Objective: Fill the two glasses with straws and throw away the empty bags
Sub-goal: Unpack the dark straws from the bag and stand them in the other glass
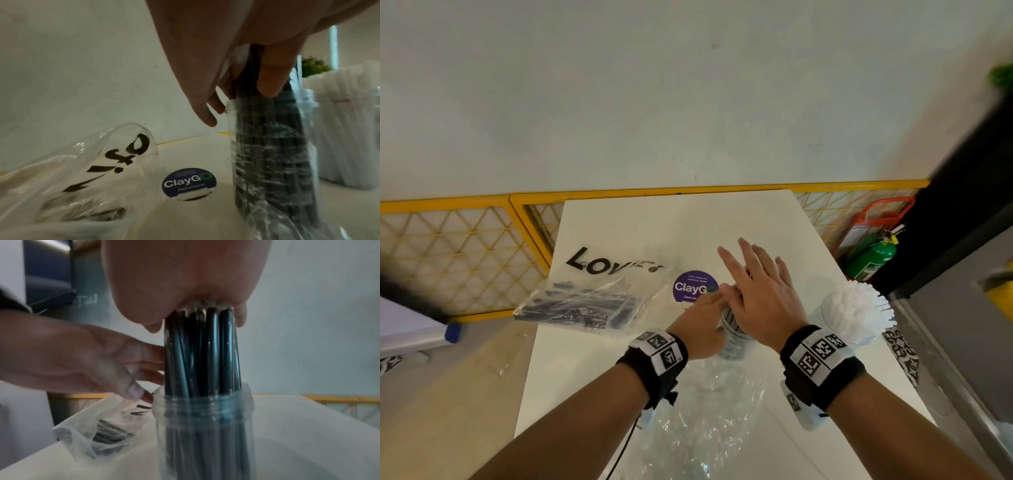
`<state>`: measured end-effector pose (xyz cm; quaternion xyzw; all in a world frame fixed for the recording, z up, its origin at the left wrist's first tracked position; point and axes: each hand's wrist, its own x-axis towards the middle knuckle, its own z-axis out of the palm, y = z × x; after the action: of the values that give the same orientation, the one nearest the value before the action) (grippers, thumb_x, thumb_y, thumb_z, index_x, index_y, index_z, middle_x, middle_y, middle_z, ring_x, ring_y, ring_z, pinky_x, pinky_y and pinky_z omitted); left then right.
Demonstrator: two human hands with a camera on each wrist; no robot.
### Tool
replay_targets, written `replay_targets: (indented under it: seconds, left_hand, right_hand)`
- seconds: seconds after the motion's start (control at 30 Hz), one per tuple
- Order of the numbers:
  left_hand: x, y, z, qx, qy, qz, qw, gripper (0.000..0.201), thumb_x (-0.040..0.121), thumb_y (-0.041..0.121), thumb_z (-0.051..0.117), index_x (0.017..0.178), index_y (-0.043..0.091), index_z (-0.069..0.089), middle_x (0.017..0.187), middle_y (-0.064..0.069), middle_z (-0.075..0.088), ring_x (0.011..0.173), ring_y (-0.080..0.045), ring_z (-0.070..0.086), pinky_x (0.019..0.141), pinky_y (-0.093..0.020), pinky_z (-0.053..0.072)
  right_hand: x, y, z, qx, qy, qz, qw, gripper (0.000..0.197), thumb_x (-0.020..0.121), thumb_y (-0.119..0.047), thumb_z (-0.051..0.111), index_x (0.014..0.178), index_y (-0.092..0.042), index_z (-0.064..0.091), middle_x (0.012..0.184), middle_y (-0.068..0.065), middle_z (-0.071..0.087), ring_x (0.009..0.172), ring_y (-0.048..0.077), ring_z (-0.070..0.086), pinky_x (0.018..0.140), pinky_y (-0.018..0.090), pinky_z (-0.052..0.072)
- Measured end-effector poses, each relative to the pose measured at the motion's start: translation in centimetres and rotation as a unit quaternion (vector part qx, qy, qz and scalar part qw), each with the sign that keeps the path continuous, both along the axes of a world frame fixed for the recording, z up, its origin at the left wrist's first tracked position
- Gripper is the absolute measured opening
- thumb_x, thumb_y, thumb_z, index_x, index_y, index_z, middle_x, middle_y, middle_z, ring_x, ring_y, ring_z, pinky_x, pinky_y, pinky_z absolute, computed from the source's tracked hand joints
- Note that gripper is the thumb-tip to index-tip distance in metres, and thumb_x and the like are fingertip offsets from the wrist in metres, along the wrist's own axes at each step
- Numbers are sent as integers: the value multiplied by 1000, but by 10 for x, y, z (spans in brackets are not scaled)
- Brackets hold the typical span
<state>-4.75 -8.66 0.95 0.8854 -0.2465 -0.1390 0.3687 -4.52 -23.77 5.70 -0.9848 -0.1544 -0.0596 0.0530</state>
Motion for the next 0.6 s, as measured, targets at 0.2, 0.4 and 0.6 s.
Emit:
replay_targets:
  seconds: [0.2,0.4,0.6]
  left_hand:
    - [31,56,-9,54,-116,311,942,61,80,23,71,137,21,50,139,-3,44,128,-27,42,104,-36,37]
    - [42,102,-5,204,-18,310,928,38,86,10,58,123,19,63,129,-6,56,114,-28,58,90,-34,46]
    - [38,105,21,62,-131,318,937,35,83,8,60,116,15,67,107,-6,64,97,-27,61,79,-32,46]
  right_hand:
    - [4,-4,-1,-2,3,19,1000,50,95,-45,30,127,-24,62,139,-3,56,134,21,45,108,49,40]
    - [-5,13,11,2,-110,71,991,41,95,-41,49,123,-15,65,140,5,57,139,27,41,113,56,30]
    - [-32,94,-2,151,-12,195,969,21,82,-9,51,86,-6,71,86,9,71,85,27,62,81,39,54]
